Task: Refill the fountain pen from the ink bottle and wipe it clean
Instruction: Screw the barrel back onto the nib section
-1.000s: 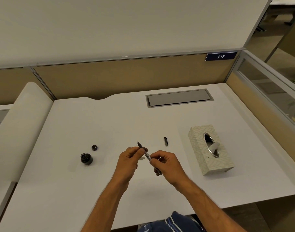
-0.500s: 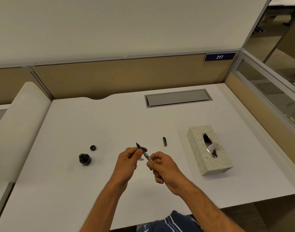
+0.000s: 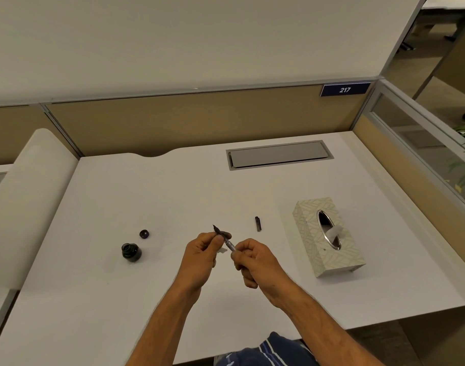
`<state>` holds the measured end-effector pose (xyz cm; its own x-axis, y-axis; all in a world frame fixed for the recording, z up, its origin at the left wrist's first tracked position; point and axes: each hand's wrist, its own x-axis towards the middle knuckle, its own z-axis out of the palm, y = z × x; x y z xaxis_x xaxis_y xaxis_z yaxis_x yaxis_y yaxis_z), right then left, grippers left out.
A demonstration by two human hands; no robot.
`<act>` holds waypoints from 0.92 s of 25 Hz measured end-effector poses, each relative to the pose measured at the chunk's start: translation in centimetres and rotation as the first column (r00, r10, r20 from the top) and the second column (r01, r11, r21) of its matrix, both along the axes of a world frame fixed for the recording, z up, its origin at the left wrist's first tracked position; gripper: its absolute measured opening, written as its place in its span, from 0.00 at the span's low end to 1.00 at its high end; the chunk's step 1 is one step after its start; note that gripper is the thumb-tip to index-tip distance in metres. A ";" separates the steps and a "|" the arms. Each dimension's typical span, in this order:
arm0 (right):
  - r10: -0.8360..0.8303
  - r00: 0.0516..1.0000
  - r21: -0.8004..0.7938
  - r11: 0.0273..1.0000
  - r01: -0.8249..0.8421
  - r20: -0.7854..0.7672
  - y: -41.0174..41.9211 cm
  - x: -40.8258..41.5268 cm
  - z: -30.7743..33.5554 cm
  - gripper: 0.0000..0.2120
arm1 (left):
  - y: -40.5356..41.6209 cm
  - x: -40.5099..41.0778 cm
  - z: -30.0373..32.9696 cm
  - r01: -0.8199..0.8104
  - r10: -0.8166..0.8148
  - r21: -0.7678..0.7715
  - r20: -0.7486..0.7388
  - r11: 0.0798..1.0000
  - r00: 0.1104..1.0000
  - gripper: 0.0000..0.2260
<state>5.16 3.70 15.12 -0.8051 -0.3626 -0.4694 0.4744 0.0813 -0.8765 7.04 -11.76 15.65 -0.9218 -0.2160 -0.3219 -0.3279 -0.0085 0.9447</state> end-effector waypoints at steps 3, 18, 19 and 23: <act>0.019 0.999 -0.018 1.000 -0.018 0.051 0.1 0.0 0.0 0.18 | 0.2 -0.2 0.0 0.016 -0.016 0.001 -0.002 1.000 1.000 0.11; 0.083 0.993 0.189 0.980 -0.065 -0.085 -0.5 -0.4 -0.5 0.11 | 0.1 -0.4 -0.2 -0.005 0.005 -0.011 0.021 1.000 1.000 0.10; 0.092 0.987 0.241 0.969 -0.057 -0.133 -0.5 -0.5 -0.6 0.09 | 0.1 -0.5 -0.3 -0.005 0.005 -0.014 0.023 1.000 1.000 0.10; 0.091 0.981 0.238 0.970 -0.048 -0.174 -0.7 -0.5 -0.6 0.07 | 0.2 -0.6 -0.2 0.009 -0.009 -0.018 0.023 1.000 1.000 0.10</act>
